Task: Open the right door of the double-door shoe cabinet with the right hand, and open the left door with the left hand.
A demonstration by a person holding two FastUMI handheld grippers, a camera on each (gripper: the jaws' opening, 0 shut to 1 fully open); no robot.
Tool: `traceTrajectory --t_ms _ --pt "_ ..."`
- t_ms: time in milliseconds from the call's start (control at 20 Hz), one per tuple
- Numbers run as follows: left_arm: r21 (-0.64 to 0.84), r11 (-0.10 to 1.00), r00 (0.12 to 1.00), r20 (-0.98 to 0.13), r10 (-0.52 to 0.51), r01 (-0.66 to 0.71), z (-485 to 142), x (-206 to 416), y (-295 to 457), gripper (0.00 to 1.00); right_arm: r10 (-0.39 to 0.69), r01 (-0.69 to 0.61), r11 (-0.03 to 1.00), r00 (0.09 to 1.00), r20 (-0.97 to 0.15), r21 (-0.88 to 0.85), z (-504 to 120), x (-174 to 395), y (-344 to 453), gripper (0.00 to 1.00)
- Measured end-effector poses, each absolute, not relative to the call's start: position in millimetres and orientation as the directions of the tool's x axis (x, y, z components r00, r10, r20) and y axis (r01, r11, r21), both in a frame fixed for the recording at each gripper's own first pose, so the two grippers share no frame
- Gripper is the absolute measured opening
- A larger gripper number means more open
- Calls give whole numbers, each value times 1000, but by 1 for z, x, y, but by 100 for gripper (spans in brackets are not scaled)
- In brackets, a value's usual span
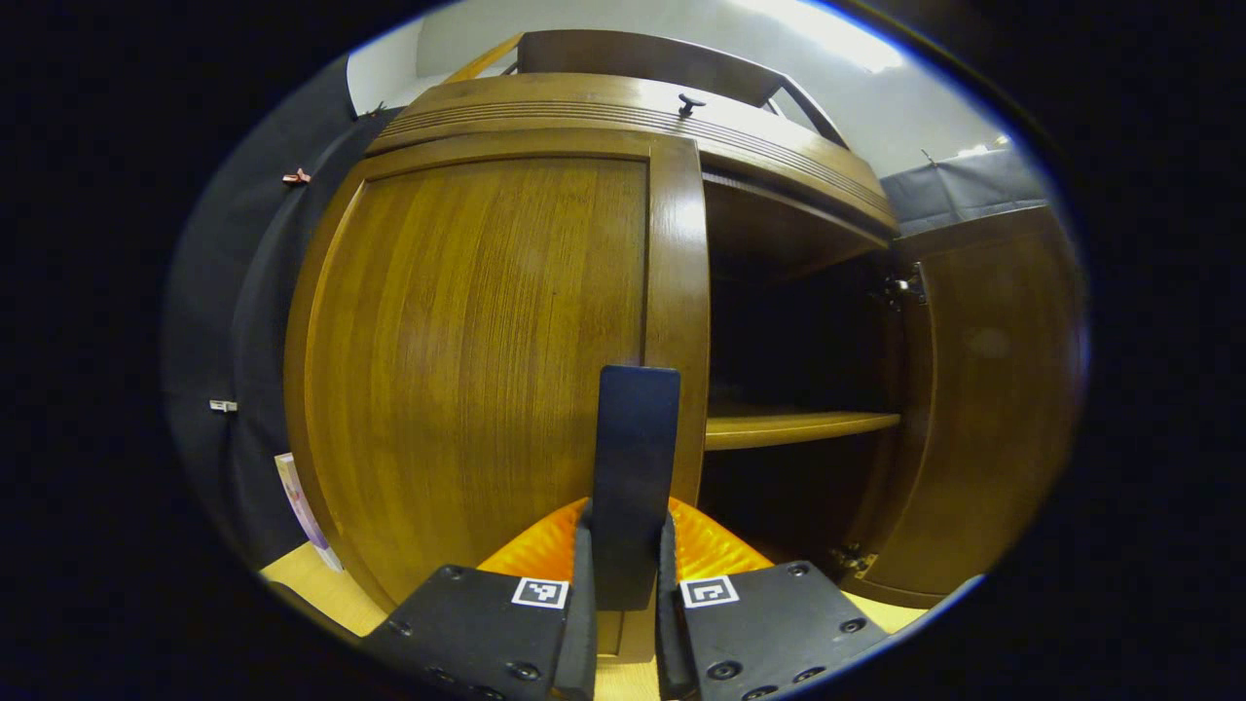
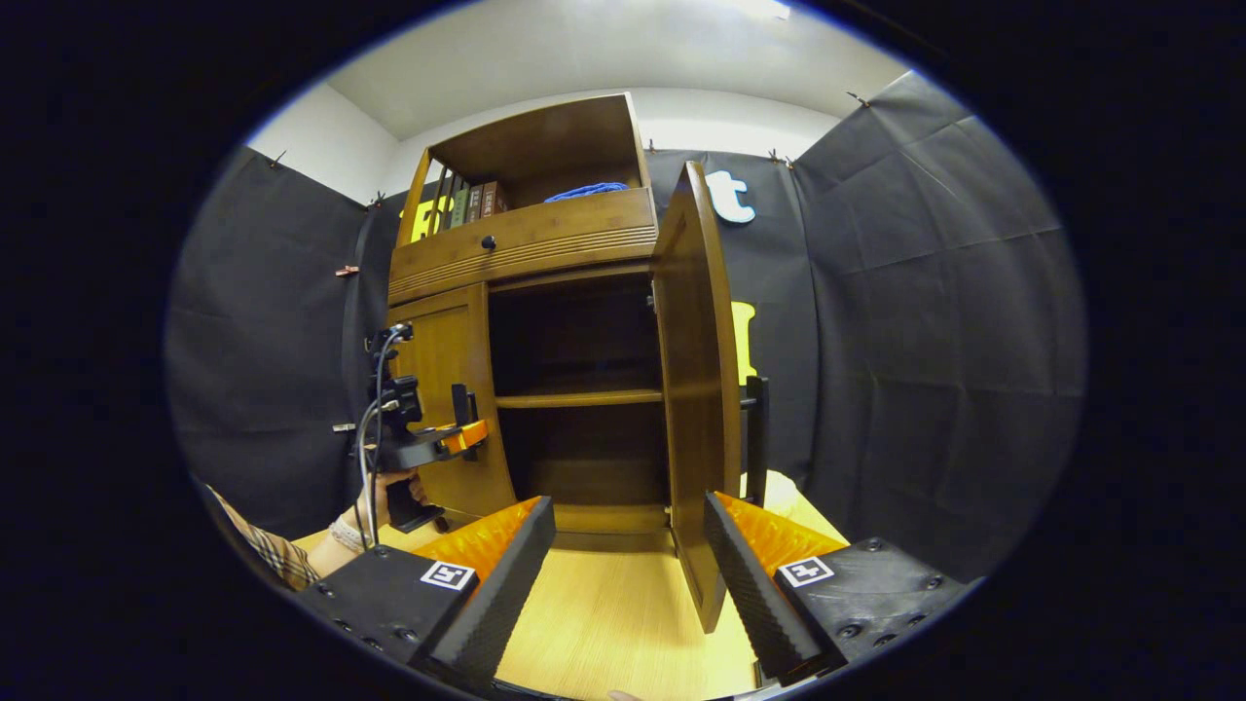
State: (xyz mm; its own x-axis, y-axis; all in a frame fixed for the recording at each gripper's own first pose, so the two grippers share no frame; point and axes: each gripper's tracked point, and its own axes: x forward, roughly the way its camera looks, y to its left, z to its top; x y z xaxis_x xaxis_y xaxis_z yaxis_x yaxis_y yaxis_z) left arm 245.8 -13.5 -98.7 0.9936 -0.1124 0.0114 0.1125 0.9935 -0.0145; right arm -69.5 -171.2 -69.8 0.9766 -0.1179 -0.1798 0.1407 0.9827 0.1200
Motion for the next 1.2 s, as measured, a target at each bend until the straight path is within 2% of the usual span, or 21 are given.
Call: traceTrajectory --t_ms 150,200,250,400,450,700,750,850,900,1050,1100,1200 --pt "-15 986 986 3 -165 165 -97 213 -8 28 -116 140 982 976 -183 126 -67 -71 -164 100" --pt "-12 984 984 2 -177 177 -97 202 -6 28 -111 135 982 977 -183 130 -67 -72 -161 96" --pt "-3 982 982 -1 -188 188 -96 193 -3 27 -103 128 982 978 -181 135 -65 -72 -157 100" --pt "5 977 976 -11 -215 215 -95 163 9 27 -74 101 985 980 -183 139 -64 -71 -142 92" --pt "6 976 976 -11 -218 218 -94 154 14 28 -69 94 987 981 -182 133 -64 -70 -138 96" --pt "23 980 981 -4 -196 196 -91 113 43 28 -28 54 990 982 -186 132 -65 -68 -117 96" --pt "21 982 982 -4 -189 189 -90 107 48 27 -14 40 990 982 -186 137 -65 -67 -111 100" --pt "16 985 985 -5 -174 174 -91 97 60 27 7 19 991 983 -185 135 -66 -64 -103 96" --pt "15 986 986 1 -164 164 -89 92 64 27 14 11 991 982 -186 132 -68 -63 -99 100" --pt "29 993 993 4 -116 116 -89 78 82 27 37 -12 992 978 -204 126 -75 -60 -90 100" --pt "36 994 995 4 -101 101 -89 75 86 27 47 -20 992 976 -214 127 -78 -59 -88 96" --pt "49 996 997 5 -76 76 -87 69 97 25 58 -29 991 972 -226 129 -81 -58 -85 96"
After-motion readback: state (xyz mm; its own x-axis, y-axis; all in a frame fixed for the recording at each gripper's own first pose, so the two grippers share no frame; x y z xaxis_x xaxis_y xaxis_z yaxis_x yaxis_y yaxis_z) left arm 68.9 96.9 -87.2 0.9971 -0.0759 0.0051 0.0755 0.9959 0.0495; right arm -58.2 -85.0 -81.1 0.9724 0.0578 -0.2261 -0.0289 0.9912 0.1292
